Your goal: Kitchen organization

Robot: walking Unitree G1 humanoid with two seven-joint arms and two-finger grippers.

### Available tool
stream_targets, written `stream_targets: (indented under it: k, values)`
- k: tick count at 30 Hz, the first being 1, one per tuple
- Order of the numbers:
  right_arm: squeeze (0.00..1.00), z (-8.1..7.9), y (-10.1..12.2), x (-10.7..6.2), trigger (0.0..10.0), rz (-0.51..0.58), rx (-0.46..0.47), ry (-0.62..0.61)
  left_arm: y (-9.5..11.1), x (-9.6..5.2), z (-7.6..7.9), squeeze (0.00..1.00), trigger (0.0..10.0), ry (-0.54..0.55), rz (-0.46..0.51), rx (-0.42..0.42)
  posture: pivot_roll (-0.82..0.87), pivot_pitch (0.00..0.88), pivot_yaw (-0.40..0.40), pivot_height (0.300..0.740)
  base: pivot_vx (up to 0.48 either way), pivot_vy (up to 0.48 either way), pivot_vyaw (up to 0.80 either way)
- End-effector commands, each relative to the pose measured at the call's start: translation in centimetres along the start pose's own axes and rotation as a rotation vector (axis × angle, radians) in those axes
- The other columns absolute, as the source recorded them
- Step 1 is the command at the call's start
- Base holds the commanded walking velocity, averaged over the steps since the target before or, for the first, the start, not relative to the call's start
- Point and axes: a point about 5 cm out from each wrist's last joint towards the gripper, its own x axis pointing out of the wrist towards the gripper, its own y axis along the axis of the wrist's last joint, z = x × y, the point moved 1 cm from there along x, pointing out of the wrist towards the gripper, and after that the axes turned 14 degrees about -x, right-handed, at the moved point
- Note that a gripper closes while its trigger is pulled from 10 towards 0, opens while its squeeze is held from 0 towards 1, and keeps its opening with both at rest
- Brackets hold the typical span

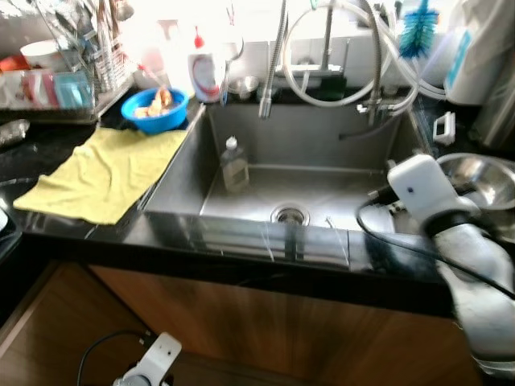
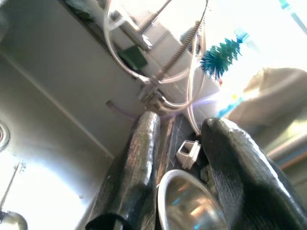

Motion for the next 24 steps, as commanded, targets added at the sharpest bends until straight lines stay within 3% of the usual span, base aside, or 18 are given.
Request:
stream_targets:
  k: [1,9,12,15,24]
  values:
    - [0.0,0.4,-0.3,-1.6,10.0,0.003,-0.054,0.032,-0.5,-0.1,-0.4,0.0,10.0,0.007,-0.022,0.01,-0.17,0.0,0.103,0.74,0.0,0.0,0.0]
    - [0.0,0.0,-1.4,-5.0,10.0,-0.059,-0.112,0.176,-0.3,-0.1,-0.4,0.0,10.0,0.007,-0.017,0.016,-0.18,0.0,0.107,0.74,0.0,0.0,0.0]
    - [0.0,0.1,-1.6,-5.3,10.0,-0.078,-0.123,0.176,-0.3,-0.1,-0.4,0.0,10.0,0.007,-0.017,0.016,-0.18,0.0,0.109,0.74,0.0,0.0,0.0]
    - [0.0,0.8,-2.9,-6.3,10.0,-0.2,-0.132,0.172,-0.2,-0.1,-0.4,0.0,10.0,0.002,-0.018,0.022,-0.19,0.0,0.112,0.74,0.0,0.0,0.0]
    - [0.0,1.0,-5.0,-7.2,10.0,-0.346,-0.168,0.18,-0.1,0.0,-0.4,0.0,10.0,0.002,-0.016,0.02,-0.19,0.0,0.109,0.74,0.0,0.0,0.0]
